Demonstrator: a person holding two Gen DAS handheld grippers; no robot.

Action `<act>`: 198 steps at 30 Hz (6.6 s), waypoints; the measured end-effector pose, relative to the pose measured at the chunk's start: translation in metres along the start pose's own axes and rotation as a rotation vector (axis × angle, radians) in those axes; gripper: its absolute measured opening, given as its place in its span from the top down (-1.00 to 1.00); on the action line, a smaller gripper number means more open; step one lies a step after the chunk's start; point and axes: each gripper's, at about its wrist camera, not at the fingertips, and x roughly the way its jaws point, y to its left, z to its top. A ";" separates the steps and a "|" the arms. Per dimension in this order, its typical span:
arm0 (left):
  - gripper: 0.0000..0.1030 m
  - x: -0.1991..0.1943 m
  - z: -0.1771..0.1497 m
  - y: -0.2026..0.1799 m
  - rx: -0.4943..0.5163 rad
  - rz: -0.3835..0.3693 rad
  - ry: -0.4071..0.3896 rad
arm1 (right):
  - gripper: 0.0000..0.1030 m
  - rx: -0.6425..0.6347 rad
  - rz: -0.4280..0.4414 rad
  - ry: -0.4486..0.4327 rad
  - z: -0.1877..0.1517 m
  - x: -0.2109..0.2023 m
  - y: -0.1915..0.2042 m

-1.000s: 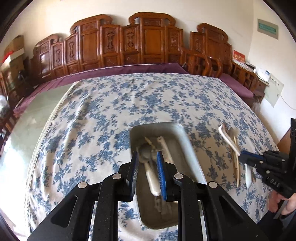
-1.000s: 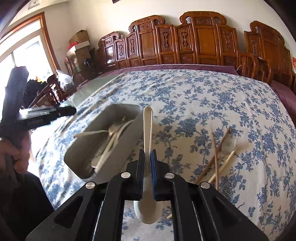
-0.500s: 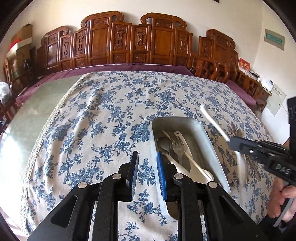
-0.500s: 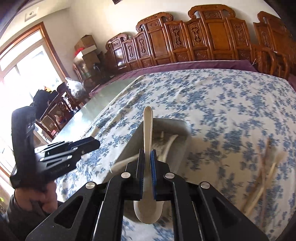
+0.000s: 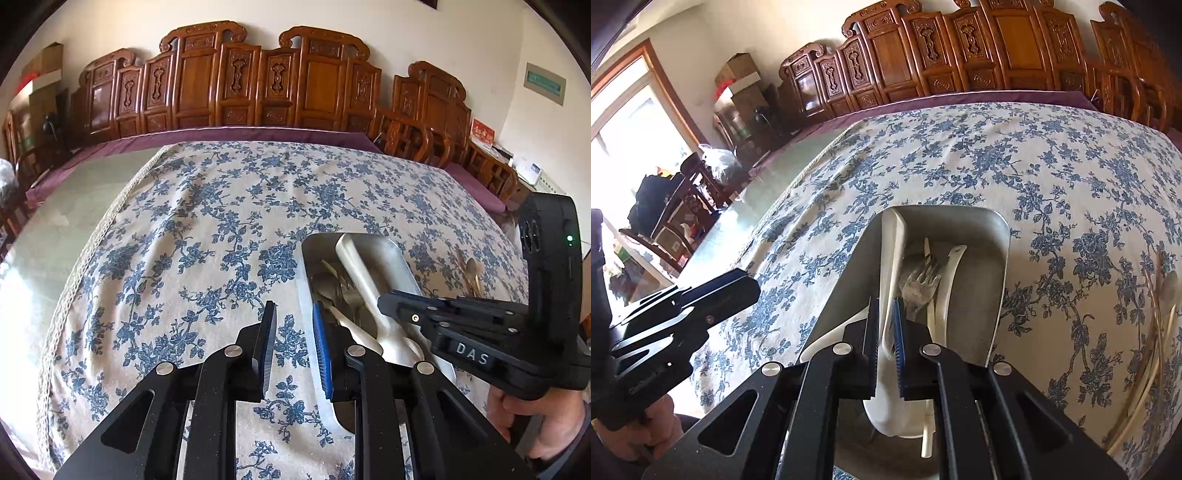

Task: Organize utensils
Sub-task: 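Carry the white plastic spoon into the grey tray and open the right gripper, then move the right gripper to the pile and grasp a wooden chopstick, then move the left gripper to the pile and grasp another wooden chopstick while the right holds its chopstick, then carry the chopstick into the grey tray and open the left gripper, then carry the wooden chopstick into the grey tray and open the right gripper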

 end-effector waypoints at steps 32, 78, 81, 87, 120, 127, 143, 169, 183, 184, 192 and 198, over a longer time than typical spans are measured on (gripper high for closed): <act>-0.27 -0.011 -0.005 -0.118 0.152 -0.155 -0.021 | 0.60 -0.023 -0.364 0.004 -0.074 -0.118 -0.162; 0.56 0.082 -0.076 -0.255 0.331 -0.160 0.232 | 0.88 0.136 -0.329 -0.119 -0.107 -0.157 -0.215; 0.67 0.091 -0.076 -0.259 0.323 -0.156 0.253 | 0.88 0.144 -0.326 -0.121 -0.107 -0.157 -0.217; 0.81 0.092 -0.077 -0.266 0.344 -0.122 0.249 | 0.88 0.149 -0.319 -0.120 -0.107 -0.157 -0.217; 0.94 -0.036 -0.043 -0.164 0.254 -0.035 0.036 | 0.88 0.055 -0.203 -0.183 -0.100 -0.163 -0.153; 0.94 -0.034 -0.043 -0.139 0.216 -0.005 0.038 | 0.88 0.003 -0.145 -0.190 -0.101 -0.160 -0.119; 0.94 0.000 -0.054 -0.098 0.155 0.069 0.145 | 0.88 -0.023 -0.117 -0.157 -0.101 -0.144 -0.107; 0.93 0.006 -0.046 -0.080 0.093 0.062 0.124 | 0.88 -0.050 -0.081 -0.117 -0.100 -0.129 -0.092; 0.59 -0.018 -0.041 -0.066 0.046 0.039 0.058 | 0.88 -0.062 -0.052 -0.105 -0.097 -0.126 -0.079; 0.57 -0.021 -0.041 -0.065 0.042 0.035 0.053 | 0.88 -0.058 -0.043 -0.109 -0.096 -0.127 -0.078; 0.51 -0.039 -0.040 -0.054 0.017 0.027 0.016 | 0.88 -0.081 -0.008 -0.104 -0.075 -0.117 -0.057; 0.51 -0.049 -0.035 -0.047 0.010 0.026 -0.004 | 0.88 -0.085 0.035 -0.098 -0.051 -0.096 -0.036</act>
